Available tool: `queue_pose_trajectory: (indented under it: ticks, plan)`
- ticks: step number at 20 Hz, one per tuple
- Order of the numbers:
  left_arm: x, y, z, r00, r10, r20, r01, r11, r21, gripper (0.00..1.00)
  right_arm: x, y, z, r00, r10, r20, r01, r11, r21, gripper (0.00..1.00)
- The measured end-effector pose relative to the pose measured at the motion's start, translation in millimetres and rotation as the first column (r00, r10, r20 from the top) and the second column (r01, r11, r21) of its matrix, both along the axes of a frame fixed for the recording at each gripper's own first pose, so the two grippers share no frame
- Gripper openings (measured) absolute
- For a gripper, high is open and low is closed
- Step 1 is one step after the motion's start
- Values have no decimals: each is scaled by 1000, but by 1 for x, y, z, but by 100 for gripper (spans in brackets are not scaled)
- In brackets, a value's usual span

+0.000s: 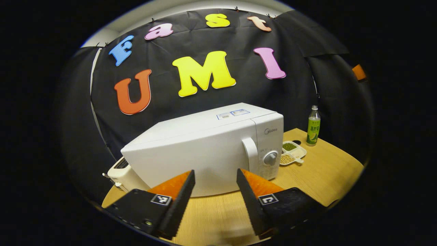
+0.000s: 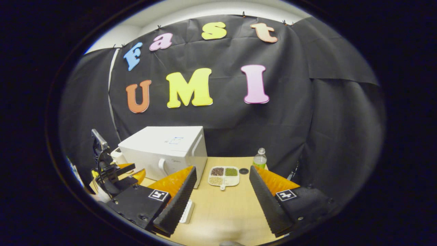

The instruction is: Open the microwave oven with the left hand, put the food in, and close the microwave oven.

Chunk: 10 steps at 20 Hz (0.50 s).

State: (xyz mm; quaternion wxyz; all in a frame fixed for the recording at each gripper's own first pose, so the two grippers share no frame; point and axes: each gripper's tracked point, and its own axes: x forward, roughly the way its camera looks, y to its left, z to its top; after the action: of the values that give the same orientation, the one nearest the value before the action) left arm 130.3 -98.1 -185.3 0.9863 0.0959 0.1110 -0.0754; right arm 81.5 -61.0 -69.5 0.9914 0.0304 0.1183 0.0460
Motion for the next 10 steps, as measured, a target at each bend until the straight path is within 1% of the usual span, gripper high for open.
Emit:
queue_pose_trajectory:
  ticks: [2,3,4,6,7,8,9,10]
  plan:
    - [-10,-3,12,999,-31,31,31,999,10,85,-13,3,5,1000,-24,16,24,1000,-7,99]
    - [-17,-5,18,998,-43,44,43,999,9,86,-23,8,8,999,-31,21,32,999,-4,99]
    - [-24,-5,26,997,-47,53,47,999,6,92,-33,15,13,999,-32,30,32,999,2,99]
    - [-42,-4,49,995,-56,84,56,998,2,94,-50,23,22,998,-46,53,46,999,1,99]
    - [-53,-6,61,992,-70,101,71,997,-12,95,-60,28,25,996,-54,64,54,999,3,92]
    - [-63,-8,72,989,-86,119,90,995,-32,95,-69,33,31,995,-62,79,61,998,7,99]
    - [-74,-6,81,987,-97,126,104,993,-53,95,-78,38,35,993,-67,92,66,998,9,92]
    - [-85,-1,92,987,-97,130,107,992,-70,96,-86,43,40,992,-70,106,70,998,8,92]
